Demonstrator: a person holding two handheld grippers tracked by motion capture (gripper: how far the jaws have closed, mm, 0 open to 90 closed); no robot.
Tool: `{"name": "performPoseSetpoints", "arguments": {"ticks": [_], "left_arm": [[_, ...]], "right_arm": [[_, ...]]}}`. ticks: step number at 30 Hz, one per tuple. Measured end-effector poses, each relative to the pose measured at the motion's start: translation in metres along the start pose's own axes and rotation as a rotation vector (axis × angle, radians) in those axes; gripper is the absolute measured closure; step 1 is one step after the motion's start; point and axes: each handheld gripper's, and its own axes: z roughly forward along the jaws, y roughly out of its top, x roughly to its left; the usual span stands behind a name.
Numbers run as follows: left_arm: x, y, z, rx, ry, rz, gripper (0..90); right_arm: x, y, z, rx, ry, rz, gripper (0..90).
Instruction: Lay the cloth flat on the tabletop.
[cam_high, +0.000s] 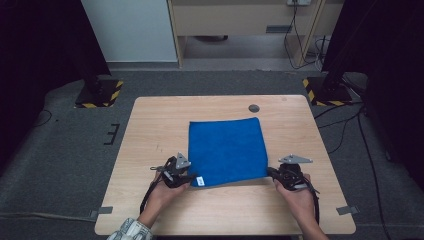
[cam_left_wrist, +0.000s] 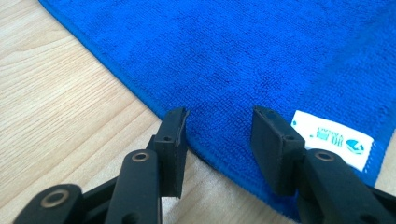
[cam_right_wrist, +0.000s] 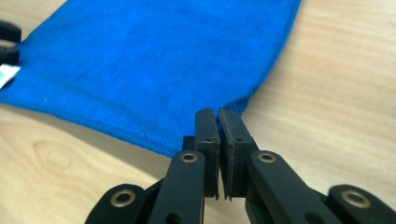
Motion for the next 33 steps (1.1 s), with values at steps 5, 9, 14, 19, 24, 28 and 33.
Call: {"name": "performPoseSetpoints", "arguments": {"ticks": [5, 9, 14, 19, 24, 28, 33], "left_arm": [[0.001, -0.001, -0.002, 0.004, -0.006, -0.002, 55.4], [0.0, -0.001, -0.002, 0.007, -0.005, 0.007, 55.5], [0.001, -0.003, -0.003, 0.001, -0.01, 0.001, 54.7], [0.001, -0.004, -0.003, -0.002, -0.009, 0.0, 53.5], [0.0, -0.004, -0.003, 0.0, -0.009, 0.0, 53.2], [0.0, -0.004, -0.003, 0.001, -0.006, 0.002, 53.1], [0.004, -0.001, -0.002, -0.007, -0.002, -0.011, 39.2]], "right_arm": [[0.005, -0.01, -0.007, 0.026, 0.014, 0.02, 87.2], [0.009, -0.018, -0.01, 0.052, 0.024, 0.02, 86.9], [0.011, -0.019, -0.015, 0.01, 0.01, 0.0, 63.6], [0.013, -0.013, -0.025, -0.096, -0.06, -0.043, 33.9], [0.01, -0.003, -0.022, -0.165, -0.082, -0.071, 23.4], [0.007, 0.007, -0.017, -0.197, -0.071, -0.079, 19.8], [0.007, 0.017, -0.008, -0.212, -0.029, -0.079, 12.7]]}}
